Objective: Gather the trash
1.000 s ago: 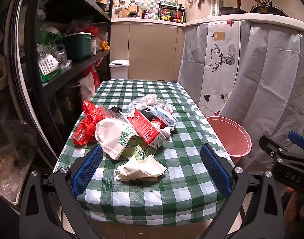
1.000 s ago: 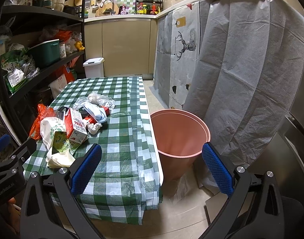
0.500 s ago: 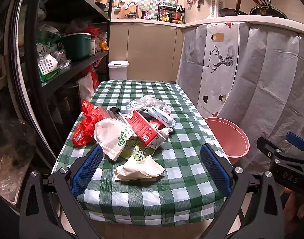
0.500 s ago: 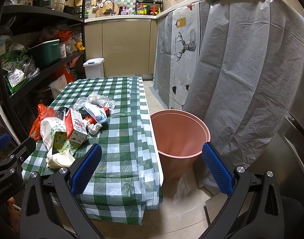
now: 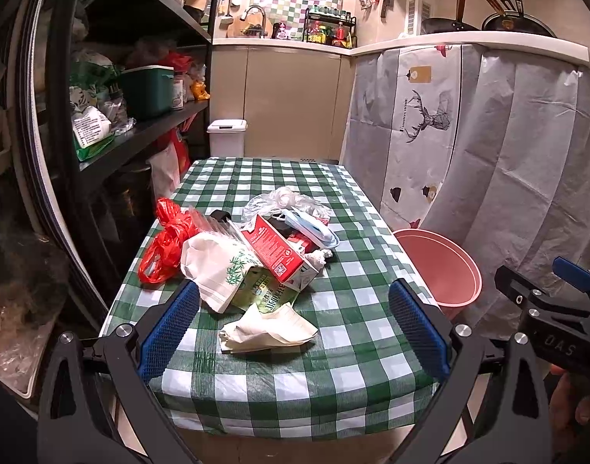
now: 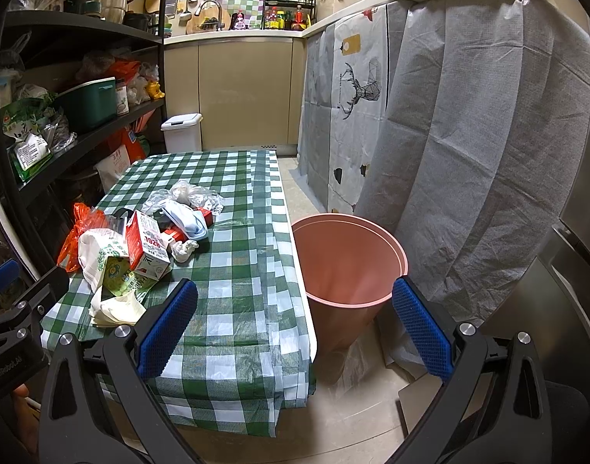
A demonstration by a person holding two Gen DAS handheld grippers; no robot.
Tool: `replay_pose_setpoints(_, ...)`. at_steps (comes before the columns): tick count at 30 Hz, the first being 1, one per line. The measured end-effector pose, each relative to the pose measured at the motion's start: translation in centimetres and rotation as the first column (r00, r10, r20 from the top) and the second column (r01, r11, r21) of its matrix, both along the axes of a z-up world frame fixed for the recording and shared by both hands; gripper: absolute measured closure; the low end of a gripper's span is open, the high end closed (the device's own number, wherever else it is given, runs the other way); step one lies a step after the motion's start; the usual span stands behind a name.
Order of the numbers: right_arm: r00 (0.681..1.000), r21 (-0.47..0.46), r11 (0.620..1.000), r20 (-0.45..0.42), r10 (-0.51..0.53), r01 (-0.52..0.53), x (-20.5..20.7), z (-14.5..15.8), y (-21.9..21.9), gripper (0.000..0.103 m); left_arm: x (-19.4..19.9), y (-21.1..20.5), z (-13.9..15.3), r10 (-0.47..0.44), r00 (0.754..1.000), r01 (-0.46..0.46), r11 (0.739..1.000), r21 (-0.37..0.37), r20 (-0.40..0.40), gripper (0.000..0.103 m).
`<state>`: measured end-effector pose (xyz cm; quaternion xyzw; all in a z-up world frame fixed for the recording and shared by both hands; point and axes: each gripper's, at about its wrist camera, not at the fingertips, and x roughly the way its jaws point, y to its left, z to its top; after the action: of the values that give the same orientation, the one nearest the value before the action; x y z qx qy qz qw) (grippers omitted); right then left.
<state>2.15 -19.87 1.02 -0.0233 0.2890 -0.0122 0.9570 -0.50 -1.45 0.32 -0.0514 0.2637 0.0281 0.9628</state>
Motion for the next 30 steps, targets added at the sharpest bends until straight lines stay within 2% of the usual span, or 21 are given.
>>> replay_pose_setpoints(13, 1.000, 0.000, 1.000, 0.000, 0.000, 0.000, 0.0, 0.1, 0.0, 0.005, 0.0, -0.4, 0.3, -0.009, 1.000, 0.009, 1.000, -0.005, 0.001, 0.010)
replay_pose_setpoints(19, 1.000, 0.022, 1.000, 0.005, -0.004, 0.004, -0.1, 0.5, -0.4, 0.005, -0.1, -0.1, 0.3, -0.010, 1.000, 0.009, 1.000, -0.022, -0.008, 0.022)
replay_pose_setpoints(22, 1.000, 0.027, 0.999, 0.005, 0.024, -0.024, -0.2, 0.4, -0.2, 0.016, -0.2, 0.2, 0.2, -0.011, 1.000, 0.010, 0.999, -0.032, -0.025, 0.031)
replay_pose_setpoints(25, 0.999, 0.036, 0.998, 0.016, 0.049, -0.050, -0.4, 0.2, 0.4, 0.033, -0.1, 0.4, 0.1, -0.022, 0.999, 0.020, 0.999, -0.035, -0.041, 0.041)
replay_pose_setpoints(26, 0.998, 0.043, 0.998, 0.026, 0.051, -0.052, -0.5, 0.3, 0.4, 0.042, 0.0, 0.5, 0.1, -0.022, 0.999, 0.020, 0.999, -0.036, -0.049, 0.048)
replay_pose_setpoints(29, 0.996, 0.046, 0.996, 0.047, 0.071, -0.073, -0.4, 0.5, 0.7, 0.059, 0.3, 0.9, 0.5, -0.028, 0.998, 0.024, 0.998, -0.057, -0.064, 0.062)
replay_pose_setpoints(30, 0.996, 0.052, 0.996, 0.046, 0.072, -0.075, -0.2, 0.5, 0.6, 0.062, 0.4, 1.1, 0.6, -0.029, 0.998, 0.025, 0.998, -0.059, -0.063, 0.066)
